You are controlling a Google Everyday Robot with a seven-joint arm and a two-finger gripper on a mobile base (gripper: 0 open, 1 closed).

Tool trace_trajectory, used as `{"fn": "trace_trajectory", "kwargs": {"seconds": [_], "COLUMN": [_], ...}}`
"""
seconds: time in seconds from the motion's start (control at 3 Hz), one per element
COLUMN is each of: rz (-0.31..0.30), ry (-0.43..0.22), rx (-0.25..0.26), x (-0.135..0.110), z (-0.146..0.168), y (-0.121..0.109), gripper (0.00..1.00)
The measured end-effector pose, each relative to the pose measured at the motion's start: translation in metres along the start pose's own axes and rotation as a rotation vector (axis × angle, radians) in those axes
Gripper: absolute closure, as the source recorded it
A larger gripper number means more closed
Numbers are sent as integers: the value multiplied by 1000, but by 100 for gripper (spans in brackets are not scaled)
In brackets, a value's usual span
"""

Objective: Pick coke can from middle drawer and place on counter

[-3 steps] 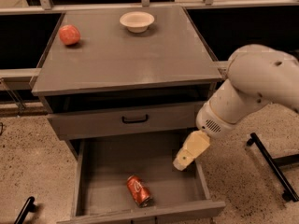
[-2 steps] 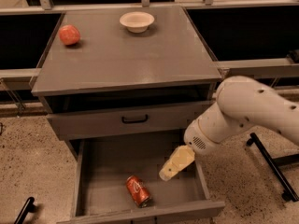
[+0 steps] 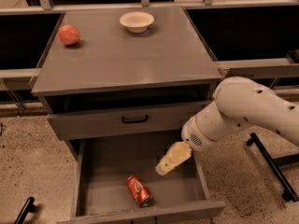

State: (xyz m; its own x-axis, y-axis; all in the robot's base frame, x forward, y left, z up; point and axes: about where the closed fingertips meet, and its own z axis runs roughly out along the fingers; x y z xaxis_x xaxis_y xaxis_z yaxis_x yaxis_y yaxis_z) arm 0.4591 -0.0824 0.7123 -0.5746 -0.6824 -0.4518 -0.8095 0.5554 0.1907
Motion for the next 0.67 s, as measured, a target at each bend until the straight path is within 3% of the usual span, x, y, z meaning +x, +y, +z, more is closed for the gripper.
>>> {"fn": "trace_trajectory", "kwargs": {"seconds": [0.33, 0.67], "rz": [-2, -56], "ry": [-51, -29], "rx": [11, 0], "x": [-9, 2], "z": [41, 114], "y": [7, 36], "gripper": [0, 0]}}
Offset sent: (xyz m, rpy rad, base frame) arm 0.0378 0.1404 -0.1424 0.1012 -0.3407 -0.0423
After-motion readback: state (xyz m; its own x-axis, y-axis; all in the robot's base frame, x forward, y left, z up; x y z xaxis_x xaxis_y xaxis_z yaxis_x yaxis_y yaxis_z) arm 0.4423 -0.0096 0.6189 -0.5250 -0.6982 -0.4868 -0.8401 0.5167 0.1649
